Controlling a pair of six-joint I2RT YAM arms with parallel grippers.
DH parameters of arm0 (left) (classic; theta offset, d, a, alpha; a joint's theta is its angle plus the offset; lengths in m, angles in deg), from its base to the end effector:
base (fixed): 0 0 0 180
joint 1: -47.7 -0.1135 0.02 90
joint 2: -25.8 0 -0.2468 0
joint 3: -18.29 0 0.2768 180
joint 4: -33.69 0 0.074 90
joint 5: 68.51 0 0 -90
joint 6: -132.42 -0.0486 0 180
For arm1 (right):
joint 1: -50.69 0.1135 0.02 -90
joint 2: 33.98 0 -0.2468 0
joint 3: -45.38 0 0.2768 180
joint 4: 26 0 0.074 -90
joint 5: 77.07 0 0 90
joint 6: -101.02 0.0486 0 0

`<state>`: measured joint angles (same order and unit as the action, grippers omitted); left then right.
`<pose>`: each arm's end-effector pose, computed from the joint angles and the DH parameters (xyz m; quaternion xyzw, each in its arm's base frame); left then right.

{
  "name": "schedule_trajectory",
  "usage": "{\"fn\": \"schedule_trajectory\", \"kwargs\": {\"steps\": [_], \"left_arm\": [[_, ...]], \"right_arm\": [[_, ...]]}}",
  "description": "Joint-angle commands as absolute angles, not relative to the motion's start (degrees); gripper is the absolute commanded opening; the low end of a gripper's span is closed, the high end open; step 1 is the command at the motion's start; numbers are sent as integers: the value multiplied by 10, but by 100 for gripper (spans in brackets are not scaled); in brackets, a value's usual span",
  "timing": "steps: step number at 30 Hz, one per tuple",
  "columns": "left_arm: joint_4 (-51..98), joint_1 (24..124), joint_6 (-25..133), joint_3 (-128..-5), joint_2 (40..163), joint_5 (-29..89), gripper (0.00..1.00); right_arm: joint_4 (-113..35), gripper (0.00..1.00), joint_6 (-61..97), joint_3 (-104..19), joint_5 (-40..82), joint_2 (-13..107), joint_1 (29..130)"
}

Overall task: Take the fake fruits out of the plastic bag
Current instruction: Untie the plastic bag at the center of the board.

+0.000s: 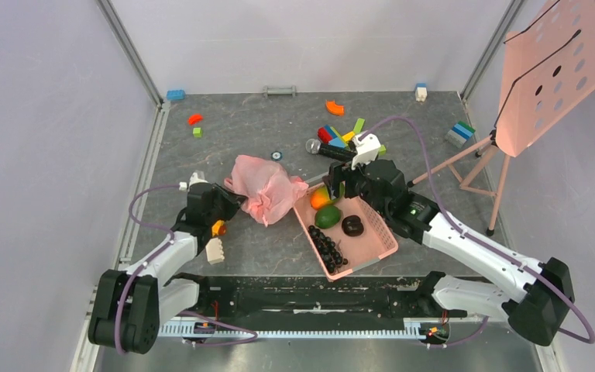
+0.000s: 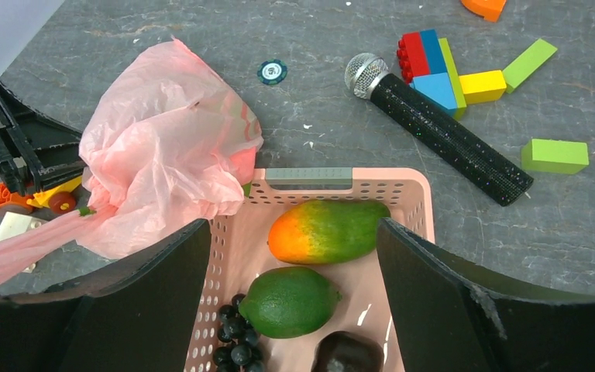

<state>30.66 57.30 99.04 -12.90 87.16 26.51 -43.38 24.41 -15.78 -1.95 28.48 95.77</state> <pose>0.2393 -0.0448 0.1240 -0.3315 0.8142 -0.2918 0.3770 0.2187 0.2016 0.2873 -0.1474 0.7956 0.1905 0.5558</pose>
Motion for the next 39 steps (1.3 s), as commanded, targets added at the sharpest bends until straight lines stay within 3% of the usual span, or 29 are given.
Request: {"fn": "schedule_trajectory", "kwargs": {"steps": [1,3,11,17,21,33,39], "left_arm": [[319,572,999,-157,854,278,14],[278,572,992,-178,828,277,2],[133,574,982,-310,736,279,2],[75,587,1000,-386,760,316,2],[60,609,1005,-396,759,315,2],[14,629,1029,-370,714,278,2],[-3,631,1040,-369,698,279,2]], "right_arm": [[-425,82,208,-159,-14,254,956],[-421,81,178,-154,14,240,956],[-394,76,74,-113,128,159,976],[-324,67,12,-77,29,153,1125],[-248,64,-42,-62,-41,181,1223],[-135,61,-16,-138,7,351,1270],[-99,63,-25,-141,-25,384,1282]]}}
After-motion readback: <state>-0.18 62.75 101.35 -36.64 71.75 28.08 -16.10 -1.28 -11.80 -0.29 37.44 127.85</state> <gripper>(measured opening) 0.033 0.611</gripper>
